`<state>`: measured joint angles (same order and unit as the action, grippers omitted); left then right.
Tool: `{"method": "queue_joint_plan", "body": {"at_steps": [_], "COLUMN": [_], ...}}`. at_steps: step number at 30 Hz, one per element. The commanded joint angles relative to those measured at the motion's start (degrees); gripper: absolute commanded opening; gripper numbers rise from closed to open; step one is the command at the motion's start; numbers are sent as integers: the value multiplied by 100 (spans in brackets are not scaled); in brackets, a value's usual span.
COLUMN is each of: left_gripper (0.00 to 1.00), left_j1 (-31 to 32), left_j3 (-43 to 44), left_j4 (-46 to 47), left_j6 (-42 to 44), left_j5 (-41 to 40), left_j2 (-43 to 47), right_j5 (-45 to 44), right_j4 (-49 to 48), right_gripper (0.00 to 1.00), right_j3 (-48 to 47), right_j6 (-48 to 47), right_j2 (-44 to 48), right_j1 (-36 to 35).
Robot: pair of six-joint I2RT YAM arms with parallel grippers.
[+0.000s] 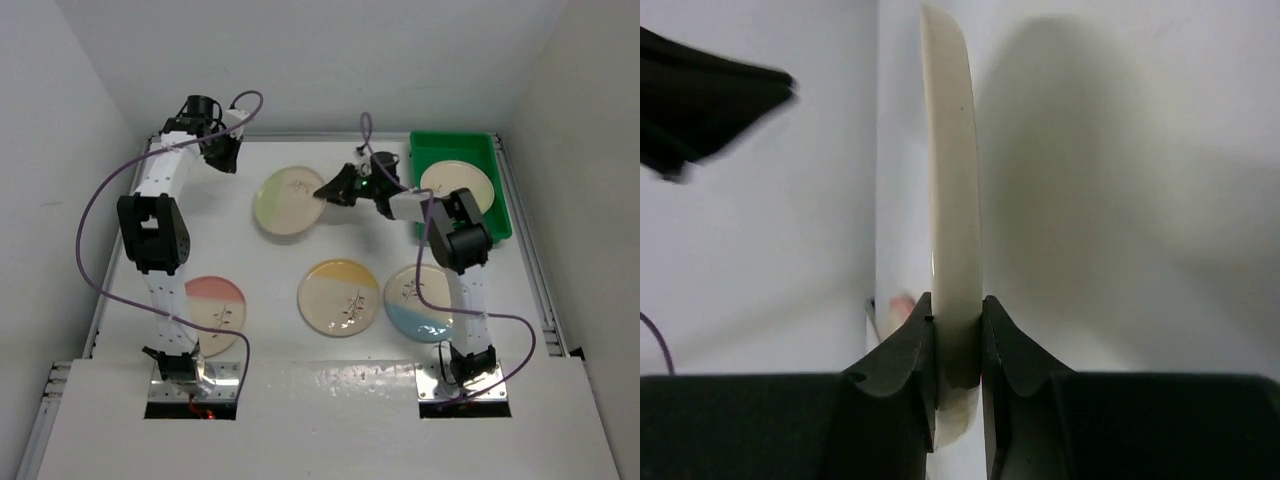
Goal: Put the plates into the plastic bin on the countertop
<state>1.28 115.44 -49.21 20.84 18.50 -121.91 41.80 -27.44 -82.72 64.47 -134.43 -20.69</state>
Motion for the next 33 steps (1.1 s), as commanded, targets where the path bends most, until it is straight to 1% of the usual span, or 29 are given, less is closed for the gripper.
{"method": "queue_joint_plan", "body": {"at_steps": [1,2,3,4,5,6,7,8,9,10,11,12,14,18,21,23,24,25,26,27,28,29,30,31,33], "left_gripper": [13,16,20,32,36,40,45,46,48,50,51,51,51,51,51,54,59,59,63,66,66,66,66,68,68], "left_j1": [-119,-119,-119,-119,-119,-171,-172,-172,-172,-172,-172,-172,-172,-172,-172,-172,-172,-172,-172,-172,-172,-172,-233,-233,-382], "left_j3": [155,-54,-196,-345,-677,-854,-1187,-1190,-1486,-1637,-1769,-1970,-2034,-2087,-2139,-2411,-2525,-2778,-2920,-3070,-3358,-3483,-3597,-3772,-3836], "left_j4": [26,-53,-288,-439,-588,-885,-1167,-1170,-1379,-1433,-1433,-1433,-1381,-1381,-1381,-1442,-1442,-1442,-1442,-1442,-1442,-1442,-1373,-1302,-1161], "left_j6": [-11,147,522,735,946,1305,1483,1650,1799,2027,2081,2082,2135,2020,2020,2152,2283,2354,2511,2591,2644,2714,2715,2663,2610], "left_j5": [-408,-409,-409,-357,-286,-286,-286,-286,-286,-286,-338,-338,-409,-409,-540,-610,-689,-690,-760,-821,-822,-891,-944,-1058,-1059], "left_j2": [360,413,544,606,676,738,860,914,975,1045,1116,1230,1283,1283,1283,1345,1476,1477,1573,1626,1713,1714,1784,1784,1784], "right_j5": [-713,-856,-1249,-1401,-1542,-1822,-2112,-2358,-2517,-2971,-3054,-3133,-3187,-3065,-2942,-2888,-2879,-2888,-2888,-2897,-2888,-2897,-2923,-2958,-3081], "right_j4": [-1484,-1483,-1449,-1405,-1317,-1134,-1010,-809,-685,-353,-324,-315,-367,-464,-341,-288,-288,-288,-271,-210,-44,184,291,483,782], "right_gripper": [0,0,0,0,0,0,0,0,0,0,0,0,0,0,0,0,0,0,0,2,7,10,15,17,22], "right_j3": [612,843,1541,1766,2212,2399,2905,3050,3182,3287,3584,3665,3850,3843,3772,3789,3850,3868,3929,3939,3930,3904,3851,3842,3825], "right_j6": [208,163,137,84,75,66,66,5,-74,-257,-311,-382,-339,-443,-567,-584,-584,-567,-515,-479,-470,-461,-479,-488,-435], "right_j2": [2066,2270,2699,3094,3464,3607,4000,4134,4240,4328,4546,4583,4575,4295,4136,4092,4048,4030,3987,3916,3837,3802,3767,3679,3643], "right_j1": [897,1230,1390,1740,2031,2373,2898,3043,3192,3420,3622,3711,4027,4204,4161,4169,4152,4152,4134,4134,4143,4117,4125,4099,4082]}}
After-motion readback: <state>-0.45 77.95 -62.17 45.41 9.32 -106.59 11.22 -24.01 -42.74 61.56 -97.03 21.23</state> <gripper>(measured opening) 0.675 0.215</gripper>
